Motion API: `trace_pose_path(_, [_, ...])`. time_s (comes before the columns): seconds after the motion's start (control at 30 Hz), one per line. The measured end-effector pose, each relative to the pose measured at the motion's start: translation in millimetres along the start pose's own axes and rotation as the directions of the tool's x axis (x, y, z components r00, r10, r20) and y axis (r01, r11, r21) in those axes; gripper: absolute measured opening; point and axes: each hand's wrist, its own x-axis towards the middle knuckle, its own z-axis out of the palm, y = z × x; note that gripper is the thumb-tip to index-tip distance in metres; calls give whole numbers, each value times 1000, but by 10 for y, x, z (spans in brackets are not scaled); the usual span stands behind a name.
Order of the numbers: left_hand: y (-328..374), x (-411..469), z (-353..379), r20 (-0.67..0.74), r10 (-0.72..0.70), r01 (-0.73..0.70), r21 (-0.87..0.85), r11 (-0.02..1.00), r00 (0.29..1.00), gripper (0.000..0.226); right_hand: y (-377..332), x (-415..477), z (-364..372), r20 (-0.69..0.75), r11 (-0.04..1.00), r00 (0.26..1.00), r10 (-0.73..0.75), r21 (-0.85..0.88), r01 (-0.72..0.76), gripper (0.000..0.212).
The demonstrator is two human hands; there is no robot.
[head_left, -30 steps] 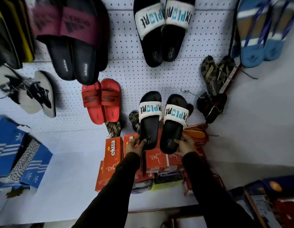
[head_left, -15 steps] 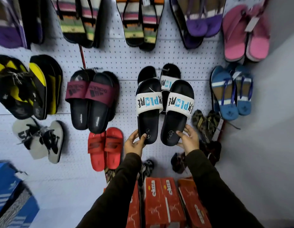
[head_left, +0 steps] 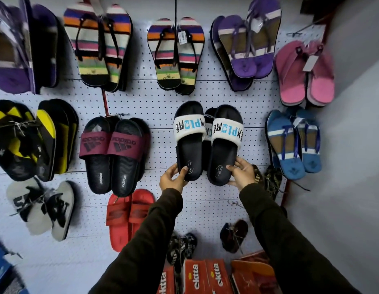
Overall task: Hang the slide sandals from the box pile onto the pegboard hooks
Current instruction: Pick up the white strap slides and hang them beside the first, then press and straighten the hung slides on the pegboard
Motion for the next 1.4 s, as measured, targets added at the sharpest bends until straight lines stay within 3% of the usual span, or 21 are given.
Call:
trace_pose_path(0.2, [-311,43,-79,-53,-29,35,110,993,998,47,288,102,-24,52,999,997,48,3,-48,55])
trace_pose_path(0.27, [-314,46,-66,-71,30,-18,170,985,997,46,323,127,2,35,998,999,-33,-58,35,58])
trace_pose_path(0.33, [-288,41,-37,-27,194,-178,284,942,981,53,319,143,18,-2,945,973,-231,-237,224,64])
trace_pose_path(0.4, [-212,37,20,77,460,-444,442,780,885,58,258,174,27,30,810,891,-452,-405,425,65])
trace_pose_path(0.47, [-94,63,130,242,620,-634,541,553,747,57,176,244,46,151,632,799,-581,-535,561,62])
trace_pose_path(0.57, [39,155,326,500,593,-725,652,222,631,57,119,364,71,337,423,764,-550,-677,603,60])
trace_pose_path(0.67, [70,282,415,603,437,-684,728,39,667,62,107,446,86,394,338,780,-486,-738,584,63])
trace_pose_path(0.8, [136,454,401,585,321,-622,783,17,745,67,61,531,152,415,316,811,-412,-770,554,66])
trace_pose_path(1.03, [230,405,292,598,303,-629,777,5,742,64,106,462,261,340,314,809,-478,-794,520,66])
trace_pose_path(1.2, [392,346,-94,562,460,-625,780,-20,687,60,253,263,520,237,262,702,-672,-810,525,61])
trace_pose_path(1.4, [696,471,-951,473,610,-509,851,-129,636,62,461,-15,1316,404,142,583,-704,-725,674,64])
